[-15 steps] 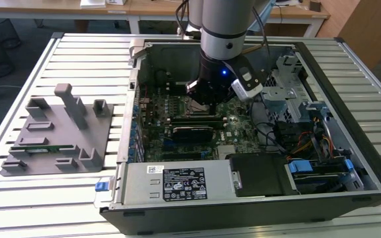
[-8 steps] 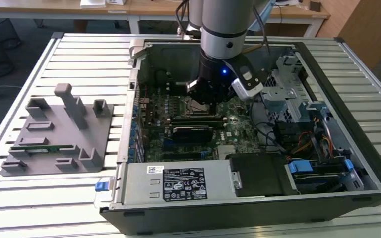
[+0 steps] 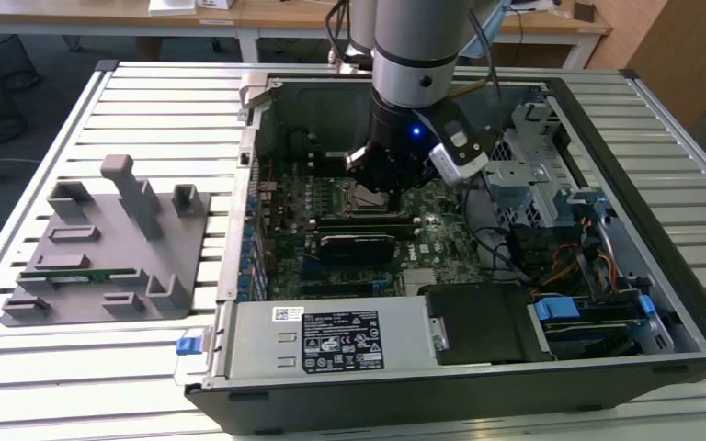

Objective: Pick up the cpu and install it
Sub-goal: 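Install the second cpu locking lever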

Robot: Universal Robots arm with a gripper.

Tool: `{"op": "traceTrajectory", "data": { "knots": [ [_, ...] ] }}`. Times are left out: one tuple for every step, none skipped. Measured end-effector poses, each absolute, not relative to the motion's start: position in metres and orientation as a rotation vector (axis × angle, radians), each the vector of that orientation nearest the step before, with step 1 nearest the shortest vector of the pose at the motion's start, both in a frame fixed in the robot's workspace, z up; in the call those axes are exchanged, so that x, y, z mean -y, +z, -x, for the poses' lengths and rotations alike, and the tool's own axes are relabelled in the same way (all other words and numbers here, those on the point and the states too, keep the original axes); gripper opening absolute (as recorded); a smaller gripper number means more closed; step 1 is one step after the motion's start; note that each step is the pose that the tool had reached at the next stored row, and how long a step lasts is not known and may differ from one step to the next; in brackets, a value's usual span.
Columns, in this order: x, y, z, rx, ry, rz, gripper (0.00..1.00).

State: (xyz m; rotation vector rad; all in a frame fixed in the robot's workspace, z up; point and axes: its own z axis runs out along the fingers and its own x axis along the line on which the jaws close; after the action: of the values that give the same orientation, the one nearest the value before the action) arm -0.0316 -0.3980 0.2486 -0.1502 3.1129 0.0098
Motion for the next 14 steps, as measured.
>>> {"op": "traceTrajectory", "data": {
  "knots": [
    [0.3980,0.2489,0.0316,-3.113,0.010,0.150,0.11],
    [0.3980,0.2491,0.0316,-3.113,0.010,0.150,0.11],
    [0.3980,0.2493,0.0316,-3.113,0.010,0.150,0.11],
    [0.3980,0.2496,0.0316,-3.113,0.010,0.150,0.11],
    [0.3980,0.2498,0.0316,-3.113,0.010,0.150,0.11],
    [0.3980,0.2500,0.0316,-3.113,0.010,0.150,0.11],
    [0.3980,0.2501,0.0316,-3.113,0.010,0.150,0.11],
    [0.3980,0.2501,0.0316,-3.113,0.010,0.150,0.11],
    [0.3980,0.2501,0.0316,-3.113,0.010,0.150,0.11],
    [0.3980,0.2501,0.0317,-3.113,0.010,0.150,0.11],
    [0.3980,0.2501,0.0317,-3.113,0.010,0.150,0.11],
    [0.3980,0.2501,0.0317,-3.113,0.010,0.150,0.11],
    [0.3980,0.2501,0.0317,-3.113,0.010,0.150,0.11],
    [0.3979,0.2502,0.0320,-3.113,0.009,0.150,0.11]
  ]
}}
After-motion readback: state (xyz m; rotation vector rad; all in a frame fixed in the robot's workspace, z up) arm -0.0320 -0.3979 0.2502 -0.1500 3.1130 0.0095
